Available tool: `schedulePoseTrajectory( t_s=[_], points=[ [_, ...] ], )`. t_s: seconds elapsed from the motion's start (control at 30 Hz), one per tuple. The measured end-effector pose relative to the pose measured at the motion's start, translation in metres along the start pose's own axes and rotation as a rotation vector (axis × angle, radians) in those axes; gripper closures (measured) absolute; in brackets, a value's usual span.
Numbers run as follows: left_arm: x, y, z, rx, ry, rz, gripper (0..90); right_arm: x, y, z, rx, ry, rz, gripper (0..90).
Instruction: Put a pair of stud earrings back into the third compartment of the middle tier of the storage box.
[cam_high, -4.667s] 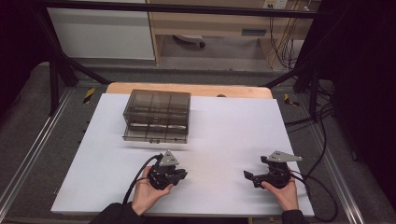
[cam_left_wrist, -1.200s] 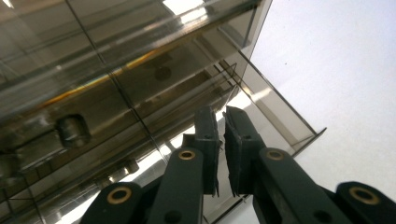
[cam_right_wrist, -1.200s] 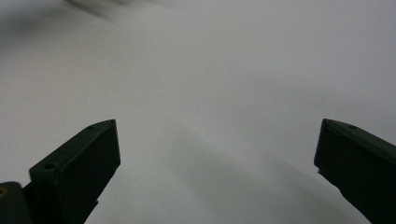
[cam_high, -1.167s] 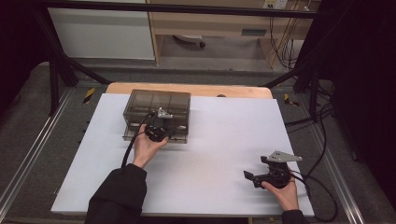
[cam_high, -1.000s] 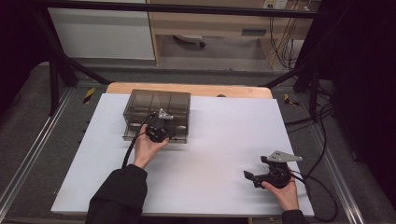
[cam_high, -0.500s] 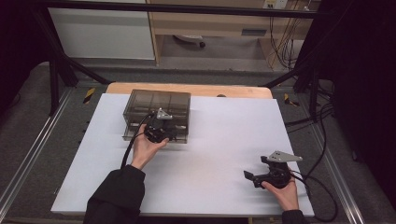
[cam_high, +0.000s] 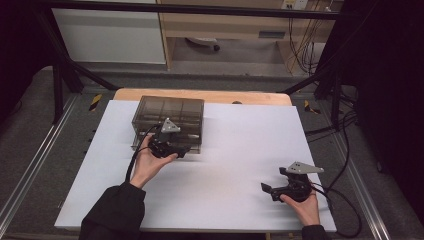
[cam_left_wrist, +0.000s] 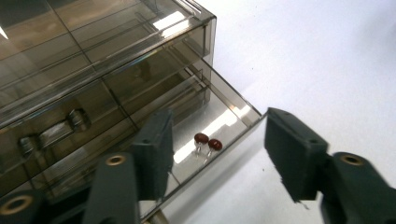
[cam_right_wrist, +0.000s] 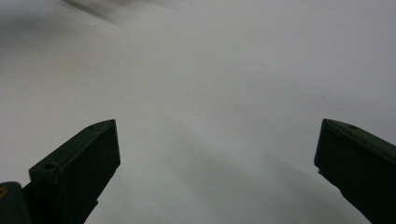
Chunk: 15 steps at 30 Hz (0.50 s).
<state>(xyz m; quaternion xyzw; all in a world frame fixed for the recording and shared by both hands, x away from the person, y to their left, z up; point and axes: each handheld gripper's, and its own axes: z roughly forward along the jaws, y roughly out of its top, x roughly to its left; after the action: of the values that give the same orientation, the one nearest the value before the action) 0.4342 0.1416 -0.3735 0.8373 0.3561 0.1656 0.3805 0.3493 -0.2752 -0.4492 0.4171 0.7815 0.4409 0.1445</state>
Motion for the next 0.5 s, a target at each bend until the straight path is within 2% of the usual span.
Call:
schedulePoseTrajectory(
  t_s=[0.13, 0.33, 0.5],
  points=[
    [-0.003, -0.006, -0.006, -0.026, -0.016, 0.001, 31.9, 0.000, 0.000, 0.000, -0.002, 0.000, 0.001, 0.8],
    [-0.008, -0.018, -0.013, -0.037, -0.023, 0.024, 22.2, 0.001, 0.000, -0.001, -0.001, 0.003, 0.008, 0.7],
    [-0.010, -0.030, -0.017, -0.048, -0.034, 0.021, 18.5, 0.001, 0.000, -0.001, -0.003, 0.003, 0.007, 0.7]
  ],
)
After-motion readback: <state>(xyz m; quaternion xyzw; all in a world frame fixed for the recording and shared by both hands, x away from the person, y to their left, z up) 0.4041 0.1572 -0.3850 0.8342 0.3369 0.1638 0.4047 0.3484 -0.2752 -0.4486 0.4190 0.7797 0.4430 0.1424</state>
